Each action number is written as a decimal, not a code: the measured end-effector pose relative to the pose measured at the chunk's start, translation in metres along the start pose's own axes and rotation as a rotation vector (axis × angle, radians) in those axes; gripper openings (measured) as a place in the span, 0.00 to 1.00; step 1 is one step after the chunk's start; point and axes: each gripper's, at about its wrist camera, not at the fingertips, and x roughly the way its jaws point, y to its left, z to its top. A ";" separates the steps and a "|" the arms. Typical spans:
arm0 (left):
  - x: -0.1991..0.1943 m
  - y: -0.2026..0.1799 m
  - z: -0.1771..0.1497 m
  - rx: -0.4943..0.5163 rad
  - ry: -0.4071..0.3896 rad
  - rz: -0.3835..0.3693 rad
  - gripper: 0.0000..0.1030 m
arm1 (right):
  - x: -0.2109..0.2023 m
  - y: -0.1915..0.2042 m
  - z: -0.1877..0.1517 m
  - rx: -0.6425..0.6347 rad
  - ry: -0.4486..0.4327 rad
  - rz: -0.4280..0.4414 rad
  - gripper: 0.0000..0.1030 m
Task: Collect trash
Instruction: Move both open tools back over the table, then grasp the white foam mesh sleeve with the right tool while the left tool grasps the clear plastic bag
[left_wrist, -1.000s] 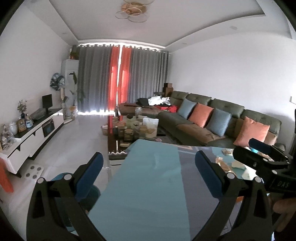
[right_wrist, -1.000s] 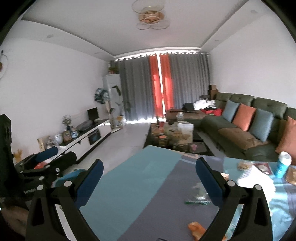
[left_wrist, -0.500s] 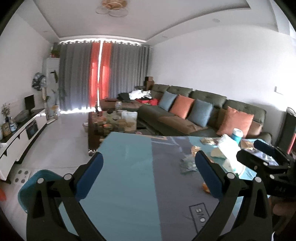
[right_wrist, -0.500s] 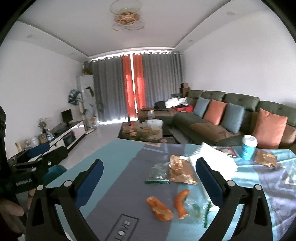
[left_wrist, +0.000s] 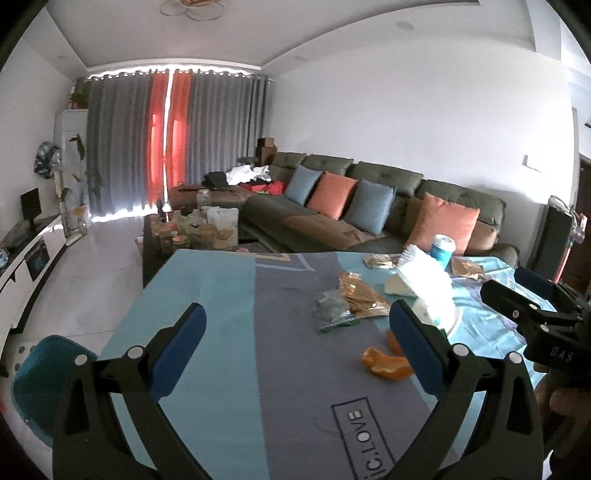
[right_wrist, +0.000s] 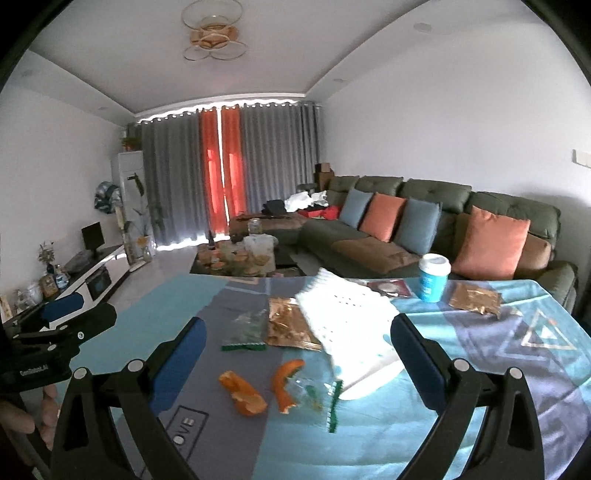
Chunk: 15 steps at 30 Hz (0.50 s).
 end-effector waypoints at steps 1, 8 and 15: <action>0.002 -0.003 -0.001 0.005 0.002 -0.007 0.95 | -0.001 -0.003 -0.001 0.005 -0.001 -0.009 0.94; 0.015 -0.016 -0.001 0.022 0.019 -0.044 0.95 | -0.002 -0.014 -0.006 0.013 0.018 -0.047 0.94; 0.024 -0.019 -0.003 0.030 0.039 -0.057 0.95 | 0.003 -0.017 -0.008 0.017 0.040 -0.058 0.94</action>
